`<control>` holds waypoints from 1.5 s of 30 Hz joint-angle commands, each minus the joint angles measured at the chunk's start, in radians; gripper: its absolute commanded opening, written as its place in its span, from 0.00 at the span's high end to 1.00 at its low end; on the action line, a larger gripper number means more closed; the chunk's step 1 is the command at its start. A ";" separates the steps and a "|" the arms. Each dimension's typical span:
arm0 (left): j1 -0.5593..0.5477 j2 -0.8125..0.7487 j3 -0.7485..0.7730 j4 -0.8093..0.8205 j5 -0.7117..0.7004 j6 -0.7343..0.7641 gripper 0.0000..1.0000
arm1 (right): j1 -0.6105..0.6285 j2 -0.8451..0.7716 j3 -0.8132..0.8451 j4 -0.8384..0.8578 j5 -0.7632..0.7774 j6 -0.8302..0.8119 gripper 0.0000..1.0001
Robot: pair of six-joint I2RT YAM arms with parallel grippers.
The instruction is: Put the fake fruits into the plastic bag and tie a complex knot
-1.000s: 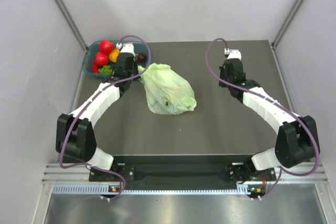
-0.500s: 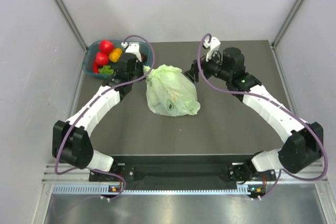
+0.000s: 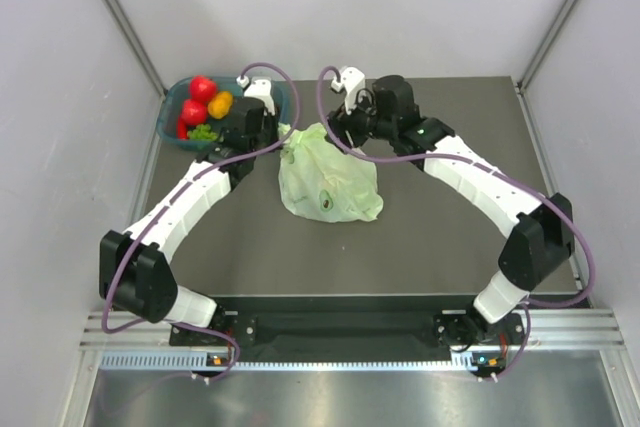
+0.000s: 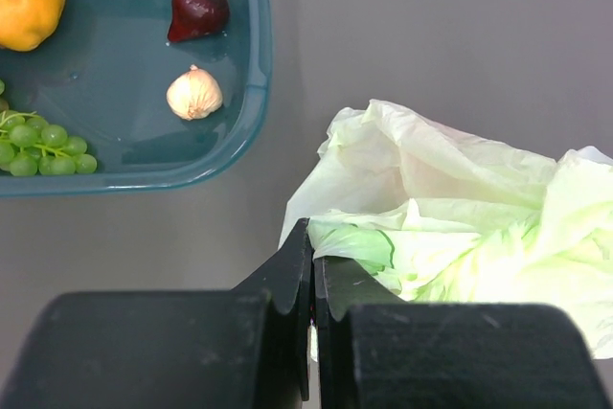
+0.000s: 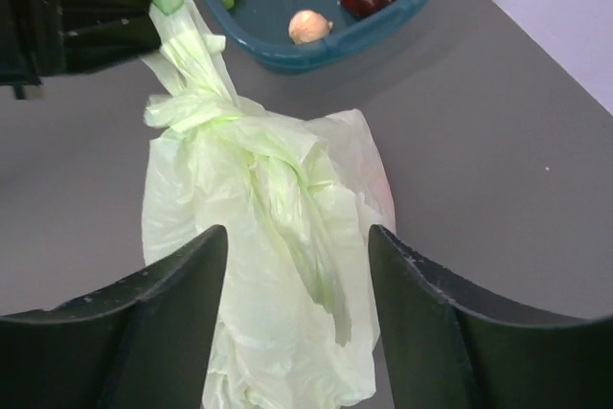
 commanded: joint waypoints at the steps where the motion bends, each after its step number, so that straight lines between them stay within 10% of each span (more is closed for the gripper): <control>1: -0.009 -0.027 0.046 0.008 -0.003 0.014 1.00 | 0.027 0.022 0.071 -0.057 0.055 -0.054 0.41; 7: -0.015 -0.018 0.059 0.002 -0.004 0.017 1.00 | 0.052 0.054 0.090 -0.069 0.091 -0.063 0.55; 14: -0.018 -0.009 0.081 -0.014 -0.013 0.026 1.00 | 0.067 0.071 0.111 -0.087 0.117 -0.061 1.00; 45: 0.083 0.385 0.374 -0.126 0.073 -0.003 1.00 | 0.342 -0.282 -0.570 0.204 -0.199 -0.046 1.00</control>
